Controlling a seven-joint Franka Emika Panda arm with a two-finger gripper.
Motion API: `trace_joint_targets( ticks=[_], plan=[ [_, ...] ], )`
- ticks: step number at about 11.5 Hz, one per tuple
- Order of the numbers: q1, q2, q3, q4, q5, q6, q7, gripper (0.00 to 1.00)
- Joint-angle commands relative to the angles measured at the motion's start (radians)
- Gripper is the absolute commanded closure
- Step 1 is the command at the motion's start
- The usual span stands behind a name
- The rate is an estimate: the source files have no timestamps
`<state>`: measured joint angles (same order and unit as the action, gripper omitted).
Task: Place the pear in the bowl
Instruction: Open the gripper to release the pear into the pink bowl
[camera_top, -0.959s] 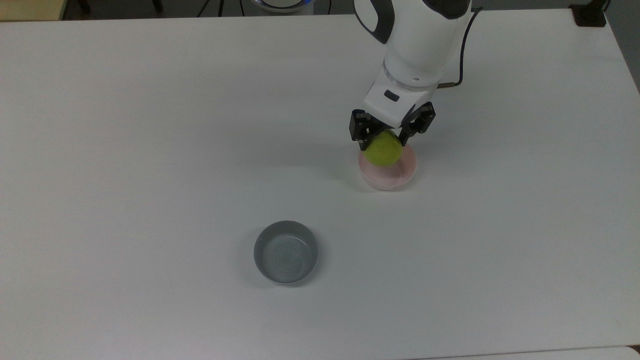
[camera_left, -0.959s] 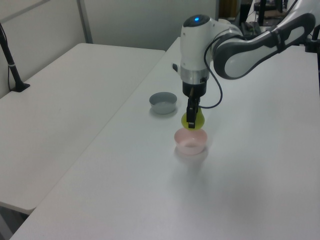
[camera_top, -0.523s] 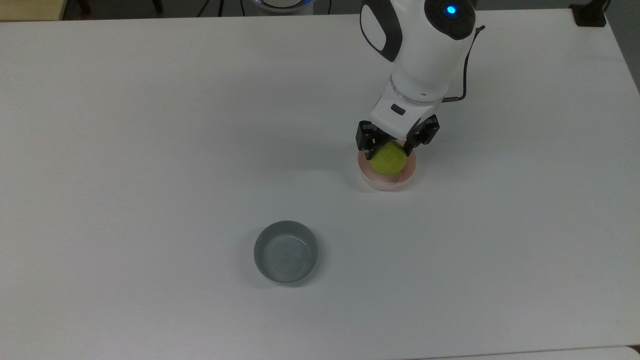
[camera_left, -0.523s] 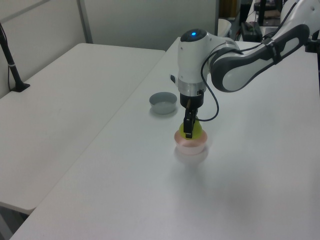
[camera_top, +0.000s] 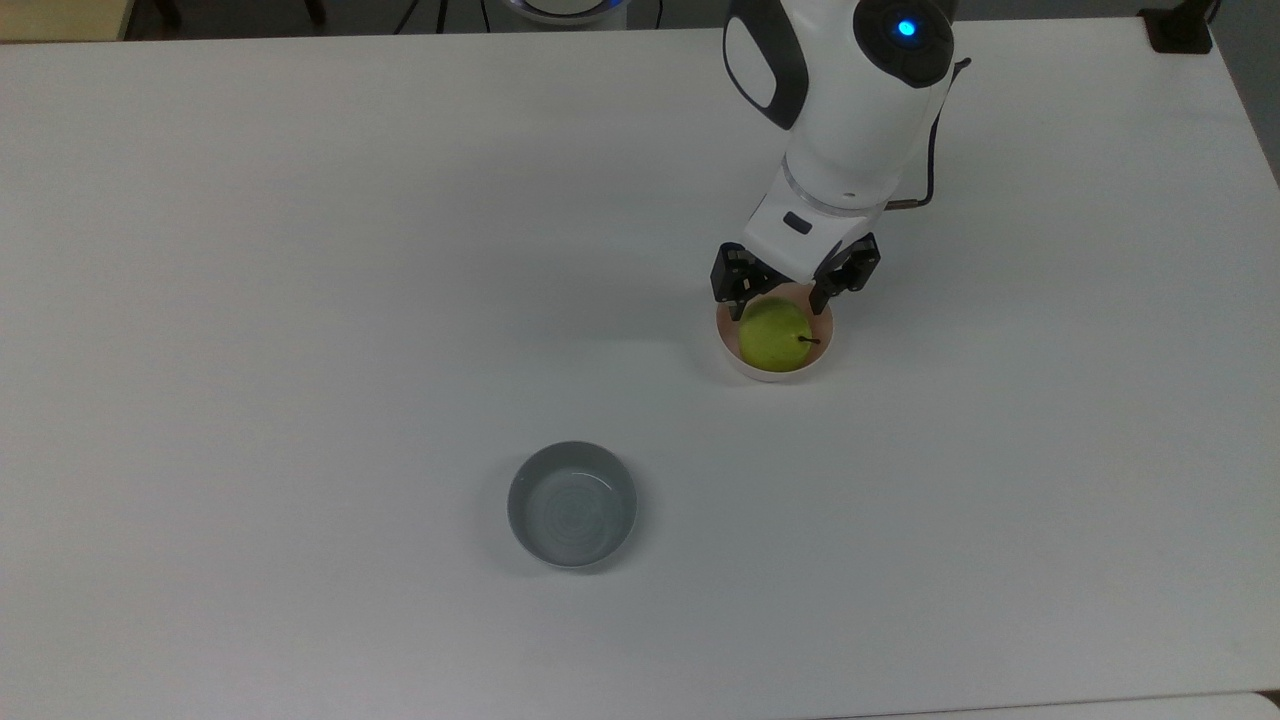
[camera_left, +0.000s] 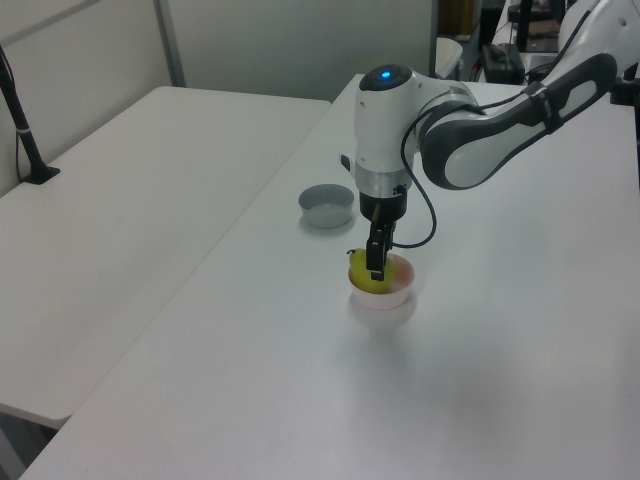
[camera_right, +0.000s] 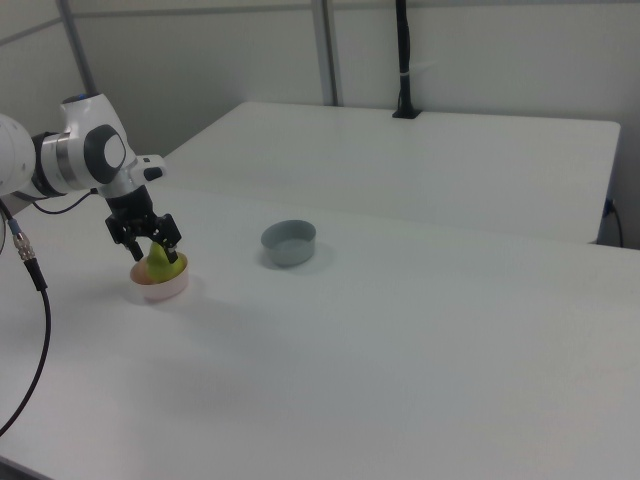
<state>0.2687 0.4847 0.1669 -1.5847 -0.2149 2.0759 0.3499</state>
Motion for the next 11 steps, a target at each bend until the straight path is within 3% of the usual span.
trace_joint_targets(
  ticks=[1, 7, 11],
  plan=[
    [0.001, -0.011, 0.0, -0.014, -0.018, 0.021, 0.043, 0.0],
    [0.001, -0.037, 0.002, -0.008, -0.018, -0.006, 0.044, 0.0],
    [-0.009, -0.138, 0.0, 0.047, -0.006, -0.164, 0.034, 0.0]
  ],
)
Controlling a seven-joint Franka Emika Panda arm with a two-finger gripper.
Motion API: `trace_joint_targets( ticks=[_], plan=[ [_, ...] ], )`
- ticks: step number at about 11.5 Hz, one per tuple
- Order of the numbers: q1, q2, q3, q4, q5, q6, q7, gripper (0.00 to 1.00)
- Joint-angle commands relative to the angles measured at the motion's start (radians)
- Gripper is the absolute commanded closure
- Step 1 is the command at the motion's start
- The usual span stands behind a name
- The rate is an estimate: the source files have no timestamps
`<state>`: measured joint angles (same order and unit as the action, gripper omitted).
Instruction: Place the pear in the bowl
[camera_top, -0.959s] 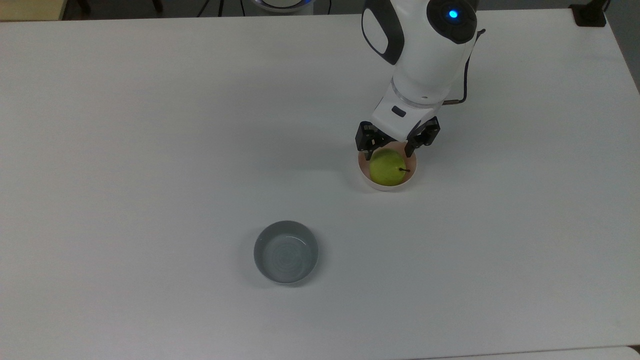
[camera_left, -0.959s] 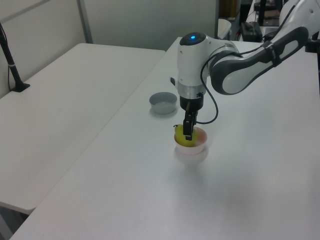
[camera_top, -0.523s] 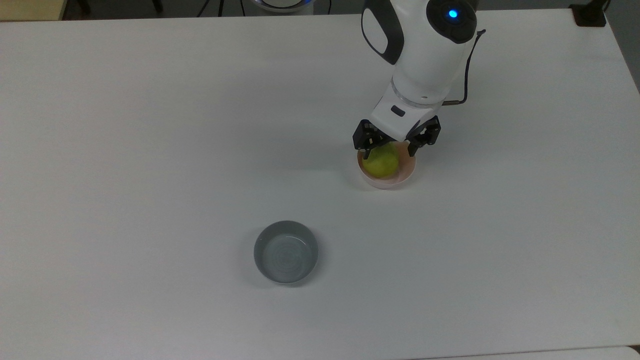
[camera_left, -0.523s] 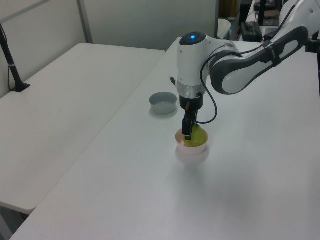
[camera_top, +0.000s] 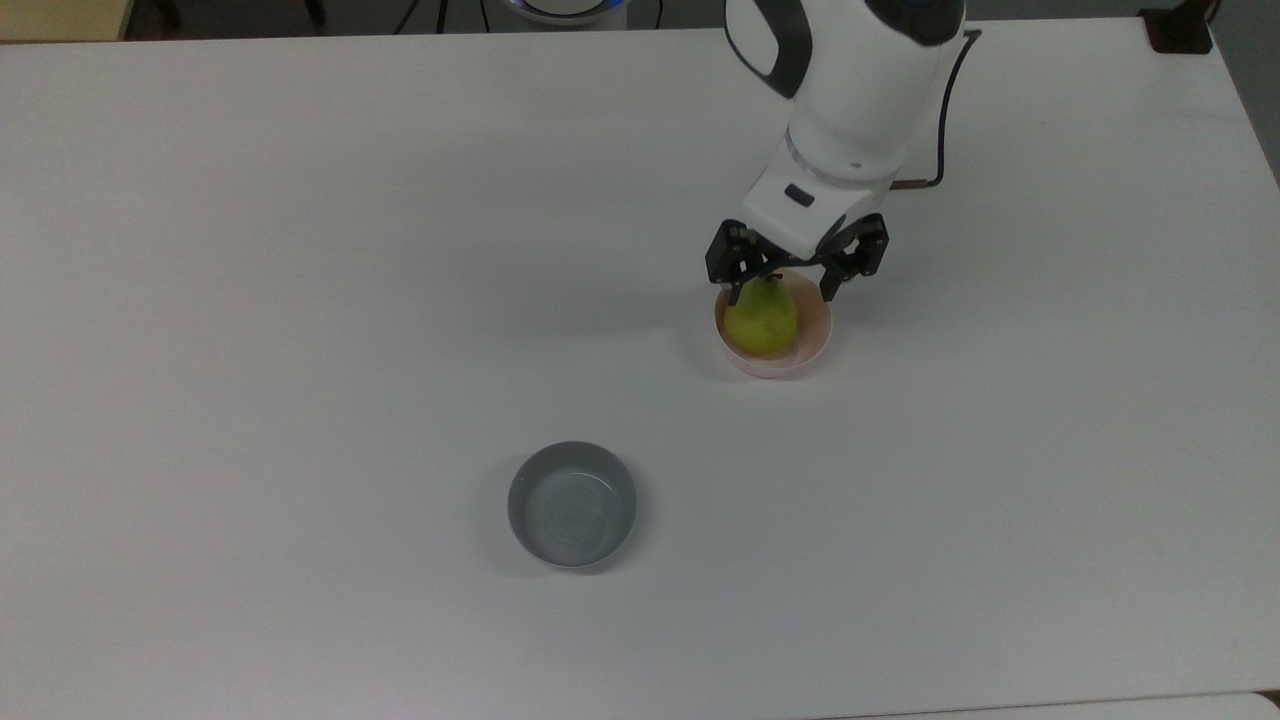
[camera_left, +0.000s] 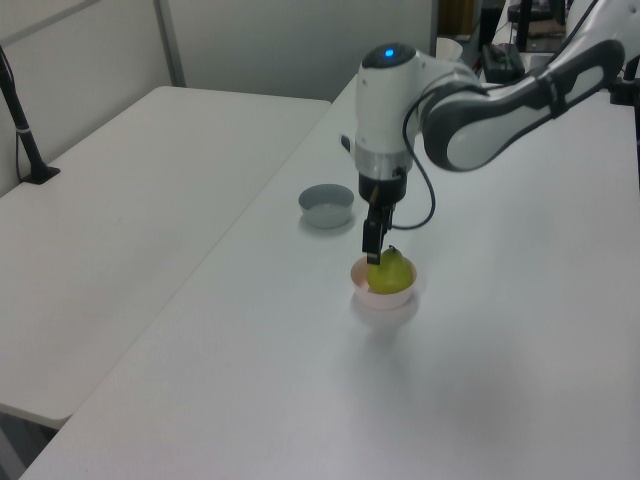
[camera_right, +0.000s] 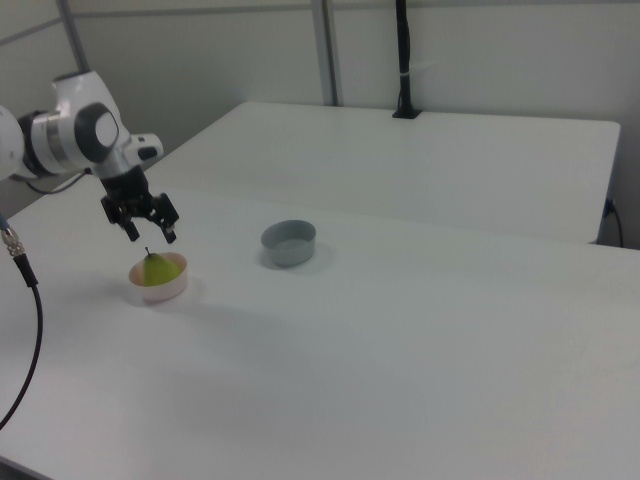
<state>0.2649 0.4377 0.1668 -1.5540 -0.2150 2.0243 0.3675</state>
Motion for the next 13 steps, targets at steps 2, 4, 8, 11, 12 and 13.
trace_joint_targets(
  ticks=[2, 4, 8, 11, 12, 13],
  plan=[
    [-0.016, -0.146, -0.006, 0.048, -0.001, -0.215, -0.043, 0.0],
    [-0.063, -0.218, -0.017, 0.049, 0.038, -0.301, -0.16, 0.0],
    [-0.269, -0.323, -0.017, 0.049, 0.138, -0.418, -0.389, 0.0],
    [-0.349, -0.344, -0.021, 0.048, 0.157, -0.444, -0.415, 0.0],
    [-0.351, -0.355, -0.038, 0.046, 0.158, -0.444, -0.414, 0.0],
    [-0.346, -0.356, -0.044, 0.042, 0.158, -0.444, -0.4, 0.0]
  ],
)
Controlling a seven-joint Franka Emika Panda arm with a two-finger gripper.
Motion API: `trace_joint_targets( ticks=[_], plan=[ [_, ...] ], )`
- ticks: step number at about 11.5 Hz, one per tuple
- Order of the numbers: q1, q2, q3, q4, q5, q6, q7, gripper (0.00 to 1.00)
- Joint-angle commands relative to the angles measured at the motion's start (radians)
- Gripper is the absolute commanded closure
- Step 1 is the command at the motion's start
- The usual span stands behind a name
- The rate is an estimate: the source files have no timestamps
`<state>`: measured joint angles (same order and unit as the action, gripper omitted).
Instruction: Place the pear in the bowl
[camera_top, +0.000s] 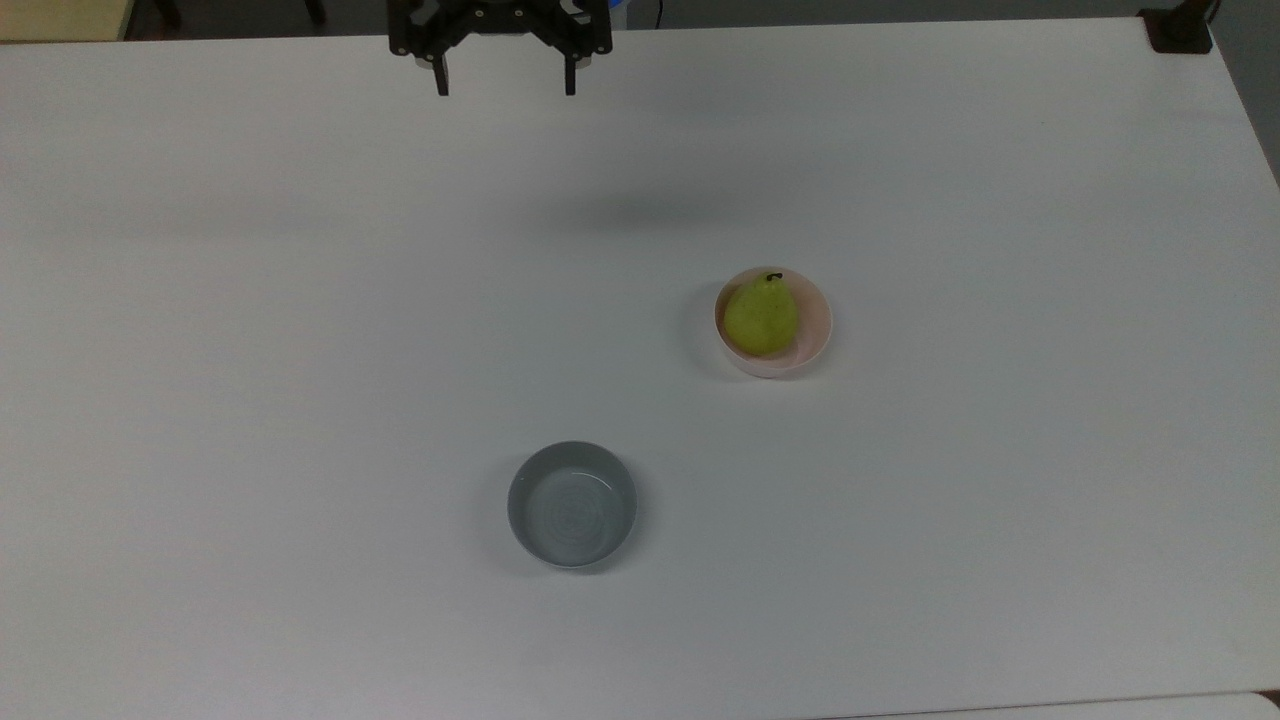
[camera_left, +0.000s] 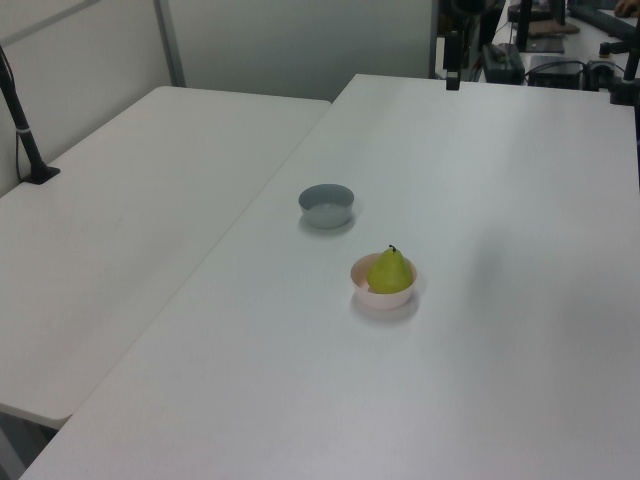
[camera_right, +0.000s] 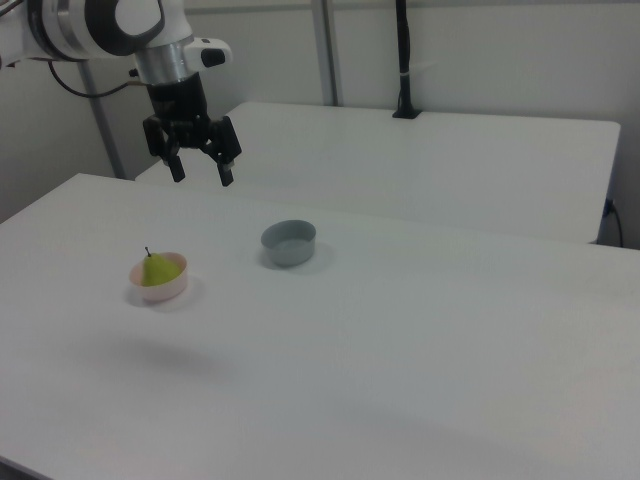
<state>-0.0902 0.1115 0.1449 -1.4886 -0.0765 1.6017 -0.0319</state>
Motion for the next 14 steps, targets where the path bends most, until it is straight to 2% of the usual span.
trace_joint_targets(
  ticks=[1, 5, 8, 14],
  plan=[
    [0.012, -0.033, -0.022, -0.025, 0.018, -0.023, -0.002, 0.0],
    [0.026, -0.038, -0.042, -0.027, 0.018, -0.034, 0.03, 0.0],
    [0.101, -0.061, -0.122, -0.047, 0.02, -0.032, 0.053, 0.0],
    [0.107, -0.066, -0.126, -0.05, 0.021, -0.032, 0.104, 0.0]
  ],
)
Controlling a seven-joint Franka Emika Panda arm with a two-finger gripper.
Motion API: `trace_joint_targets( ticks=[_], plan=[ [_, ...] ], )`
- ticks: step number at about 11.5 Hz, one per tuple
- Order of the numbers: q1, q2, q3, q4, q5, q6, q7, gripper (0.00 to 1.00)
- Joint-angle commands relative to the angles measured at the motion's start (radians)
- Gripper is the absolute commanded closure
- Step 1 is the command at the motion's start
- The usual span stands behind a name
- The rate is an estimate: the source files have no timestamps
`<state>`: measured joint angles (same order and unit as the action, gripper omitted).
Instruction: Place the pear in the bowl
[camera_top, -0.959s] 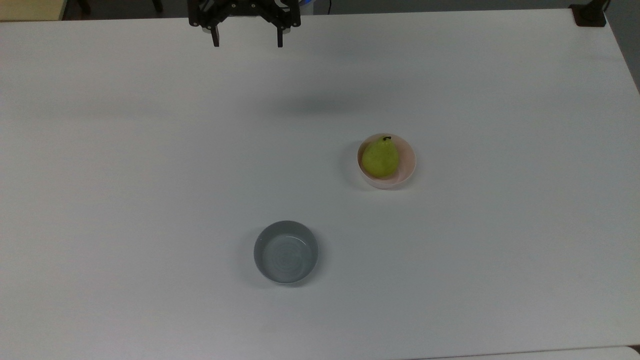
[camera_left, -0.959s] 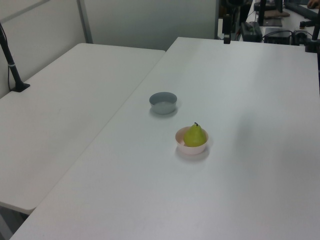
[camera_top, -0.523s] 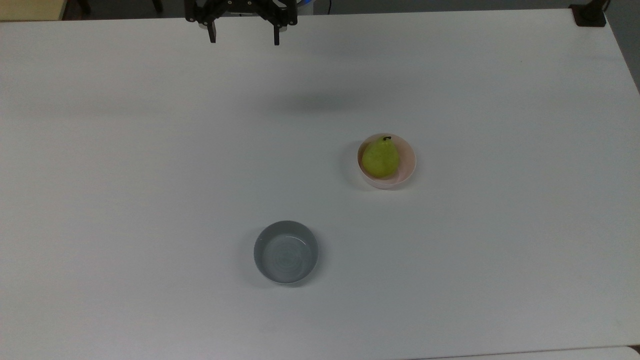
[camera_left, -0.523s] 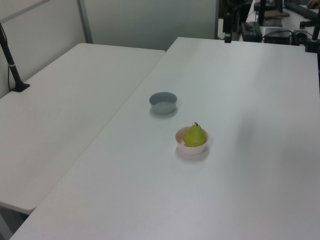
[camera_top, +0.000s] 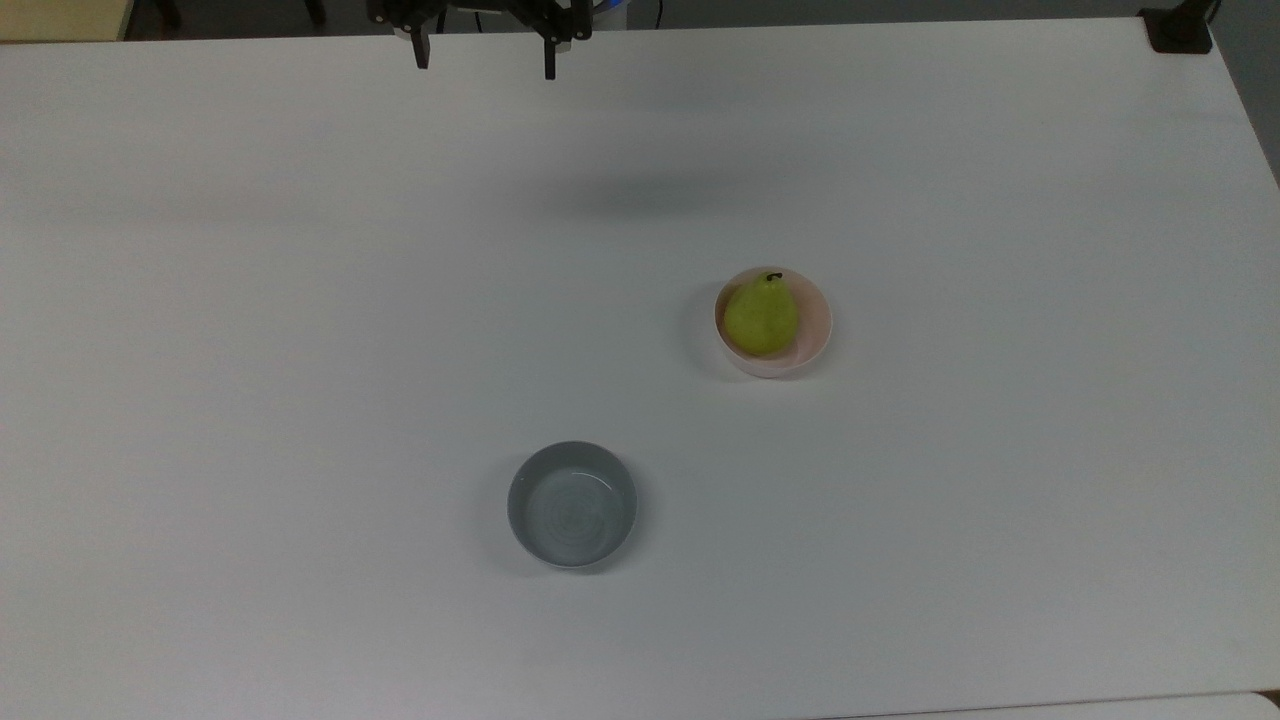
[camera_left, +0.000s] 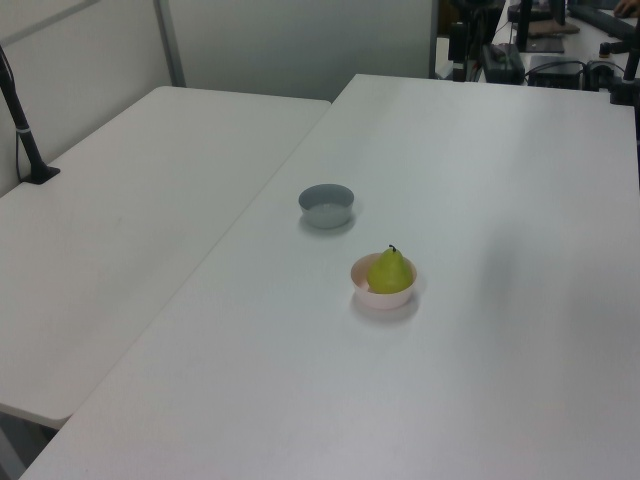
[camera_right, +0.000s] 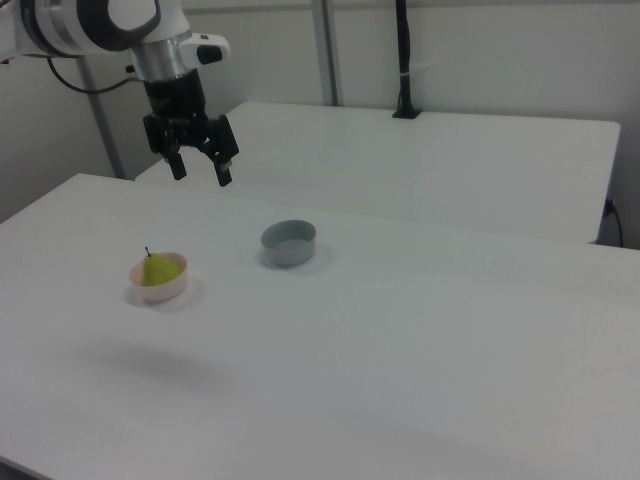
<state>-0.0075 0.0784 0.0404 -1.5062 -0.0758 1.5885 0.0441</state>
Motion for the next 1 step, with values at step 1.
trace_joint_targets(
  ticks=[1],
  plan=[
    [0.024, -0.031, -0.022, -0.032, 0.021, -0.019, 0.028, 0.0]
  ],
)
